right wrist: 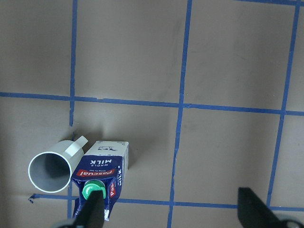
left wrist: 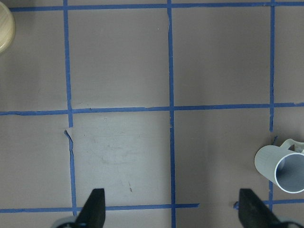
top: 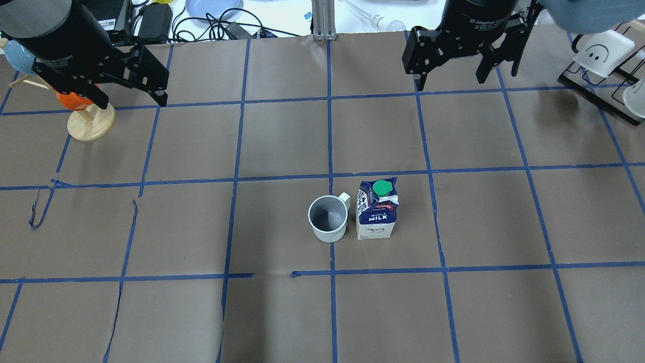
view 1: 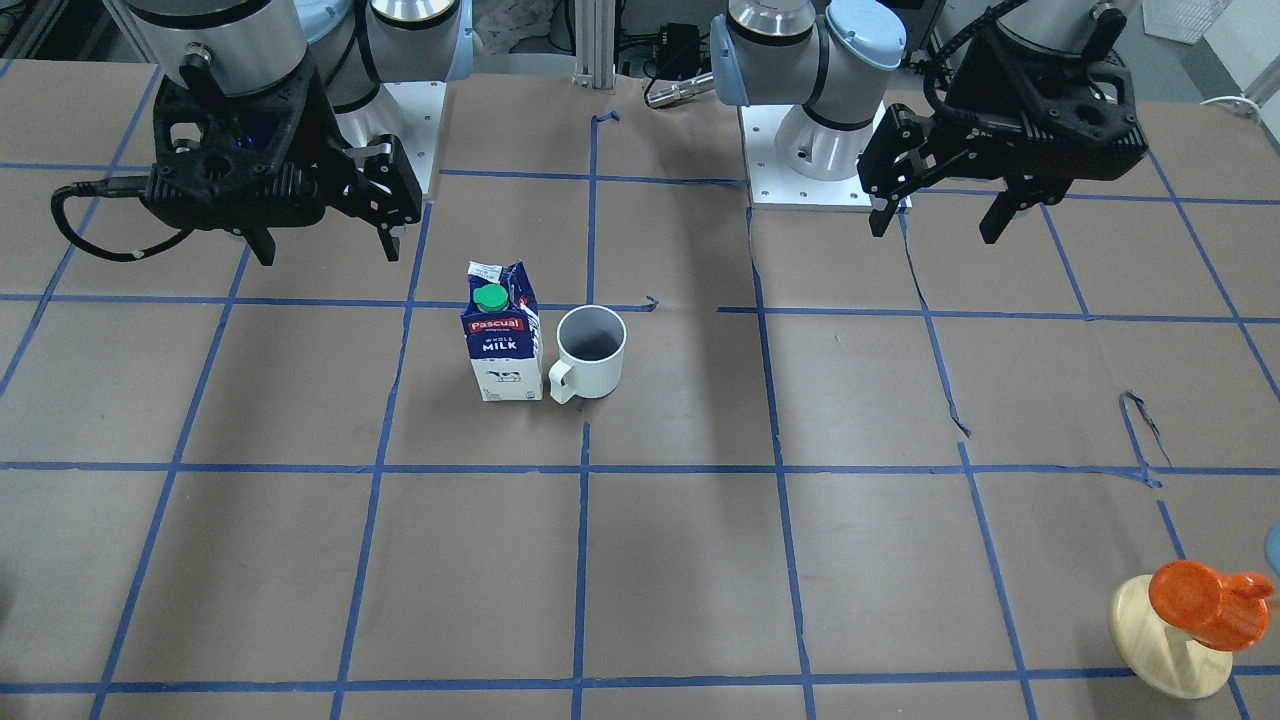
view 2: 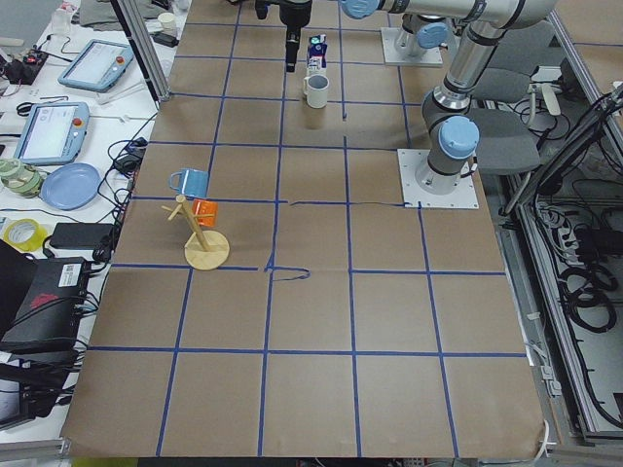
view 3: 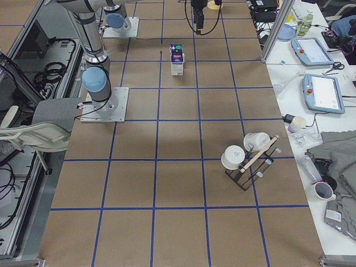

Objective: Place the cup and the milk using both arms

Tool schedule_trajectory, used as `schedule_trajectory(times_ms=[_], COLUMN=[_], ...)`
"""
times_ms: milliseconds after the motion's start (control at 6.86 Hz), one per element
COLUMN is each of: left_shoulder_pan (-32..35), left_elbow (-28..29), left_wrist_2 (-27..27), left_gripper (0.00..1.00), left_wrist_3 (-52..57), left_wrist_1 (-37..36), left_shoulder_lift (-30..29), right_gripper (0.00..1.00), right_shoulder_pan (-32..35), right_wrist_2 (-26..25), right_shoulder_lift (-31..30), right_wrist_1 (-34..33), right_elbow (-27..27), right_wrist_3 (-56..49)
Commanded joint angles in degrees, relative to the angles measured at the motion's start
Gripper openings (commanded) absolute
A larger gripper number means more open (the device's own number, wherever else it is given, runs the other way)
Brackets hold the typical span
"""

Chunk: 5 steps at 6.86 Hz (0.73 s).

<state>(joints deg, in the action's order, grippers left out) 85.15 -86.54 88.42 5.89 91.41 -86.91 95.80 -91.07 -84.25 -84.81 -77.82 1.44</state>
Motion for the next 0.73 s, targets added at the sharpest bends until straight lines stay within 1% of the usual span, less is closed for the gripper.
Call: schedule_trajectory(times_ms=[0,583], left_shoulder_pan=[0.01,0.01], left_elbow=[-0.04,0.05], left_wrist_2=[0.09,0.35], left_gripper=[1.0,1.0], left_wrist_3=[0.0,0.0], left_wrist_1=[0.0,0.0], left_shoulder_lift=[-0.01,-0.01], right_gripper=[1.0,1.0], right_shoulder_pan=[-0.44,-0.53], right_wrist_2=[-0.07,0.02], right_shoulder_lift=[-0.21,-0.21], right_wrist_1=[-0.44,-0.18], right_elbow=[-0.05,-0.14], right_wrist_3=[1.36,3.04])
